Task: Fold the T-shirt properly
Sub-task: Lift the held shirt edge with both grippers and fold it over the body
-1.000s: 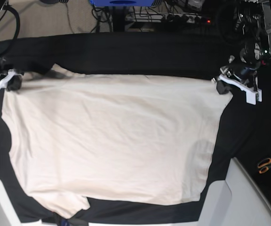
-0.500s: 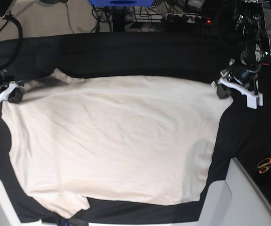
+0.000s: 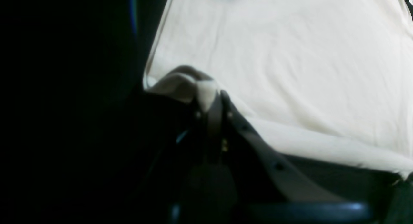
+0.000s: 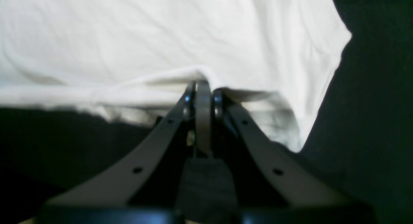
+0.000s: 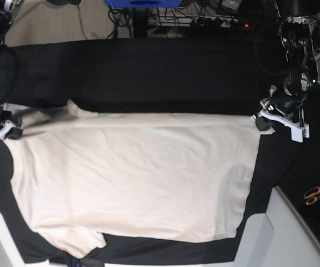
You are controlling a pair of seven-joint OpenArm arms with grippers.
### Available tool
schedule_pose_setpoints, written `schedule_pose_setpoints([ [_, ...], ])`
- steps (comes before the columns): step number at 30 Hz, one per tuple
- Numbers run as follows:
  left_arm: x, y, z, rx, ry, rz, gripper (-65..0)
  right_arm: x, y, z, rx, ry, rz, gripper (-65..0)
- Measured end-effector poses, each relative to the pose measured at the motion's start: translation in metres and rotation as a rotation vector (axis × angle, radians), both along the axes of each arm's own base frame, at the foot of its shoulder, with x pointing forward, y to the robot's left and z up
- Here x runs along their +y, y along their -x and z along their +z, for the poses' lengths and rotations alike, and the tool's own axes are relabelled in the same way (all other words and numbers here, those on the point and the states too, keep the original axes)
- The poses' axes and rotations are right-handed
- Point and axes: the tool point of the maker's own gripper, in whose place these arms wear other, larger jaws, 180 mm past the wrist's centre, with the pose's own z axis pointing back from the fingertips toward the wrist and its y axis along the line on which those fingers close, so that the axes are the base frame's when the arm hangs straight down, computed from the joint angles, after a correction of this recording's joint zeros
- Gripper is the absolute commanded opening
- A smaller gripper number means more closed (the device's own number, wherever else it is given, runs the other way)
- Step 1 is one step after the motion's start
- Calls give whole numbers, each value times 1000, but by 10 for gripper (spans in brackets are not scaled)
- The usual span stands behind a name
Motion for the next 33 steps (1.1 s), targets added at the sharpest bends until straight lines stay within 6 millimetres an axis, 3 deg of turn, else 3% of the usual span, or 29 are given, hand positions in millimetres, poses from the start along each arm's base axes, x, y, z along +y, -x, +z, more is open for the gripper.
schedule_pose_setpoints([
  [3,-10,-13,-2,-1,20,-14,-650,7,-9,-5,-8,-13,19,-645],
  [13,-3,-39,-1,3,33,50,-650,8,-36,-19,-6,-30,34,-645],
  [18,13,-40,-13,54,-59,48,-650,13,-54,-19,-34,-58,25,-645],
  [23,10,-53,-12,46,-85,35,-650,15,-67,-24,-50,-44,42,-645],
  [28,16,-54,-23,84,-104,42,-650,16,-74,-33,-52,-75,11,-645],
  [33,-2,-68,-24,81,-117,-15,-650,12,-80,-33,-65,-80,-10,-645],
])
